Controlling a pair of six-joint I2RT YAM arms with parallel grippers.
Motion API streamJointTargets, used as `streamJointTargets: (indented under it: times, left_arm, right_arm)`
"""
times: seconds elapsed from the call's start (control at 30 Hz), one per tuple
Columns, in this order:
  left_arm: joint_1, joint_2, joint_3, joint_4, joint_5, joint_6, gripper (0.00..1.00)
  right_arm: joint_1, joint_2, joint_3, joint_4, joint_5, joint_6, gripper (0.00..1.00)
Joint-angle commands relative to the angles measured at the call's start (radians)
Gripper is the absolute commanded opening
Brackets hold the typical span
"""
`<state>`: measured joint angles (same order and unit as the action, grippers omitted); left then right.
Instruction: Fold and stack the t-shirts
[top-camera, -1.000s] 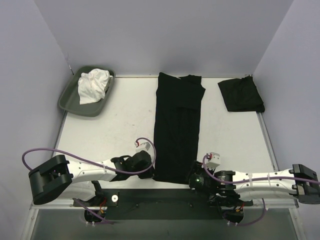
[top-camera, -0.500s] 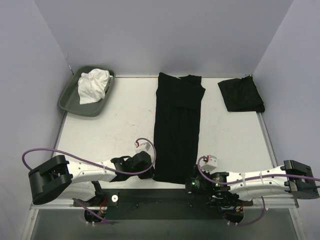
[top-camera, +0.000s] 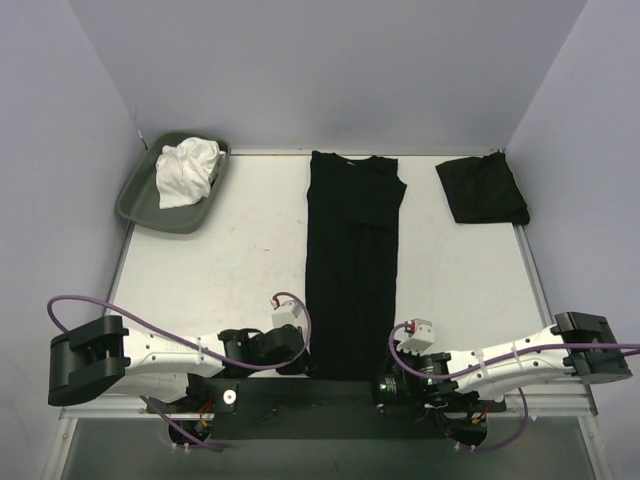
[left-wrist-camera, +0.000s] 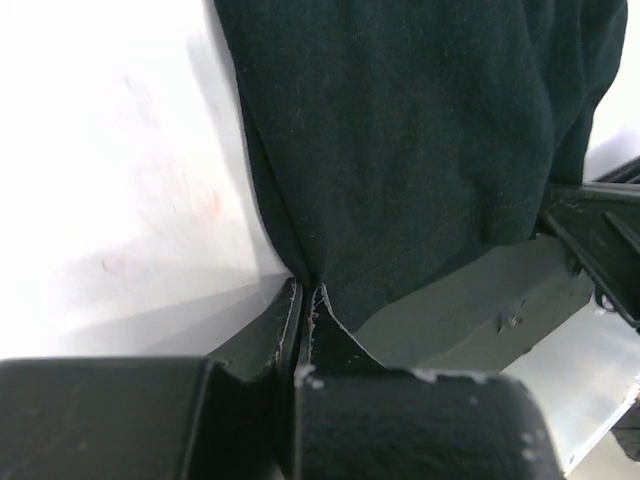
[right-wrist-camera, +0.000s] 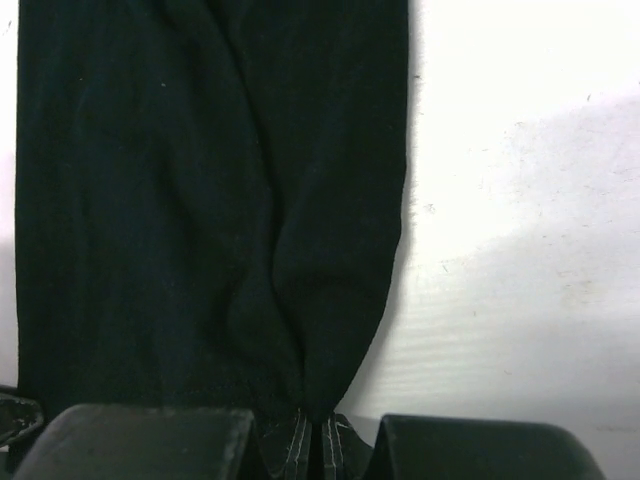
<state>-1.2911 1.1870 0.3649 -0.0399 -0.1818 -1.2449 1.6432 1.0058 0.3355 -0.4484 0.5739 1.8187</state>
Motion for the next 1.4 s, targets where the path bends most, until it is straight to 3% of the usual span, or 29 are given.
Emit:
streamJointTargets:
  times: [0.0, 0.2, 0.37, 0.7, 1.0, 1.37]
  left_arm:
    - [-0.071, -0.03, 0.003, -0.167, -0.074, -0.06, 0.0]
    - [-0.057, -0.161, 0.132, -0.325, -0.194, 0.021, 0.0]
    - [0.004, -0.224, 0.229, -0.397, -0.219, 0.134, 0.0]
    - [0.234, -0.164, 0.336, -0.302, -0.128, 0.337, 0.0]
    - [0.41, 0.006, 0.439, -0.16, 0.019, 0.436, 0.0]
    - [0.535, 0.217, 0.592, -0.083, 0.113, 0.487, 0.0]
  right_arm:
    - [0.067, 0.051, 0.1, -0.217, 0.104, 0.088, 0.0]
    - [0.05, 0.014, 0.203, -0.297, 0.251, -0.057, 0.0]
    - [-0.034, -0.052, 0.25, -0.3, 0.294, -0.205, 0.0]
    - [-0.256, -0.144, 0.31, -0.276, 0.336, -0.464, 0.0]
    - [-0.565, -0.115, 0.332, 0.019, 0.159, -0.846, 0.0]
    - [-0.856, 0.053, 0.382, 0.238, -0.061, -1.036, 0.0]
